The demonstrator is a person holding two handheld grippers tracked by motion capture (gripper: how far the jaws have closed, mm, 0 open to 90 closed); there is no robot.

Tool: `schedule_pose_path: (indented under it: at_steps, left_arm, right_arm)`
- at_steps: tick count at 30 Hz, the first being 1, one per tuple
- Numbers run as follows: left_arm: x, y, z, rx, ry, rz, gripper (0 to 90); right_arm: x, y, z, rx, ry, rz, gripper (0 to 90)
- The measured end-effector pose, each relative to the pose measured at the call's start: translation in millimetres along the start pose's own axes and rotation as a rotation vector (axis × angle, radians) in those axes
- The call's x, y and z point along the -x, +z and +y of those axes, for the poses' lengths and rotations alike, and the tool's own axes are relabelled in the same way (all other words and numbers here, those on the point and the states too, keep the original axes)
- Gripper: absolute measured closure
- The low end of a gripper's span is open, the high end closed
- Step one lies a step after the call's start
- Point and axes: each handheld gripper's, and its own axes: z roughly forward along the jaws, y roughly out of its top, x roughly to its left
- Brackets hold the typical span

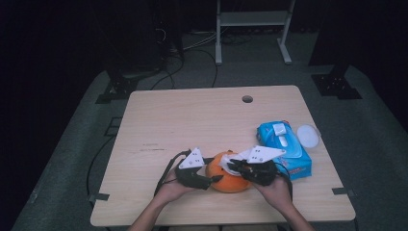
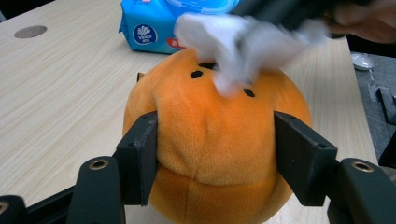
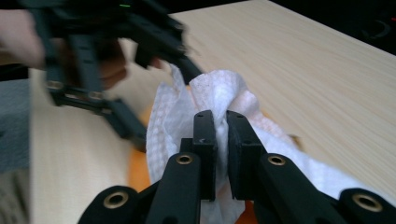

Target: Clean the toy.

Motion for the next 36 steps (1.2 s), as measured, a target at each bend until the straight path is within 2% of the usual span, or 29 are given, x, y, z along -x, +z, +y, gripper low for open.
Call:
schedule_pose_path:
  at_steps: [2,4,6,8,10,12,14,16,19,20,22,25,26,28,29,30,31,34,36]
  left_arm:
    - [-1.0,-0.4,-0.6,-0.001,-0.004,-0.005,35.5]
    - [-1.8,0.0,-0.4,0.002,-0.025,-0.009,30.8]
    - [-2.5,-0.2,1.8,0.007,-0.069,-0.017,22.7]
    - [-3.0,-1.8,3.2,0.013,-0.098,-0.032,20.8]
    - [-2.3,-2.5,2.8,0.003,-0.090,-0.034,26.1]
    - [-1.4,-2.5,0.8,0.003,-0.075,-0.039,32.4]
    - [-0.3,-1.4,1.3,0.009,-0.052,-0.041,36.3]
    - [4.9,0.8,3.8,0.013,-0.014,-0.045,37.9]
    - [12.4,2.3,6.4,-0.003,0.058,-0.035,38.4]
    - [12.4,1.9,6.3,-0.005,0.064,-0.035,38.4]
    - [11.2,1.5,5.0,0.003,0.058,-0.044,38.2]
    - [8.9,0.5,5.0,0.003,0.048,-0.045,36.5]
    - [6.7,-0.5,6.2,0.001,0.025,-0.041,27.0]
    - [3.2,-2.7,6.8,-0.002,0.004,-0.049,23.3]
    - [0.1,-3.8,6.4,-0.006,-0.024,-0.054,22.3]
    - [-1.9,-3.4,5.4,-0.005,-0.047,-0.066,22.8]
    - [-2.3,-2.8,4.1,-0.010,-0.053,-0.070,25.0]
    - [-0.1,-2.0,3.6,-0.023,-0.023,-0.061,31.9]
    - [1.7,-2.6,4.6,-0.028,0.010,-0.060,34.9]
  right_arm:
    - [8.9,-3.3,-4.4,-0.011,0.015,-0.024,82.2]
    - [15.3,-4.8,-9.1,-0.026,0.051,-0.004,82.1]
    - [14.2,-5.2,-11.1,-0.036,0.052,0.005,82.2]
    - [8.4,-5.1,-11.3,-0.045,0.045,0.016,82.2]
    - [0.4,-4.4,-11.5,-0.052,0.037,0.049,82.2]
    - [-9.1,-4.2,-8.7,-0.066,-0.006,0.036,82.2]
    - [-13.0,-5.2,-3.9,-0.051,-0.021,0.036,82.3]
    - [-17.4,-4.1,2.8,-0.030,-0.035,0.046,82.3]
    - [-21.1,2.2,9.1,-0.032,-0.070,0.043,82.3]
    - [-19.0,3.4,9.8,-0.034,-0.070,0.039,82.3]
    - [-9.1,1.6,7.5,-0.028,-0.036,0.036,82.3]
    - [-0.5,-0.8,2.7,-0.044,-0.028,0.016,82.1]
    - [9.2,-5.0,-5.6,-0.053,0.025,0.027,82.1]
    - [10.8,-8.3,-9.5,-0.062,0.030,0.024,82.1]
    - [10.4,-9.9,-10.3,-0.065,0.030,0.022,82.2]
    - [9.6,-11.7,-10.7,-0.064,0.030,0.023,82.2]
    - [7.7,-12.1,-10.5,-0.066,0.026,0.023,82.2]
    - [-1.9,-9.2,-6.5,-0.063,0.004,0.036,82.3]
    - [-9.6,-5.7,-2.0,-0.058,-0.027,0.045,82.2]
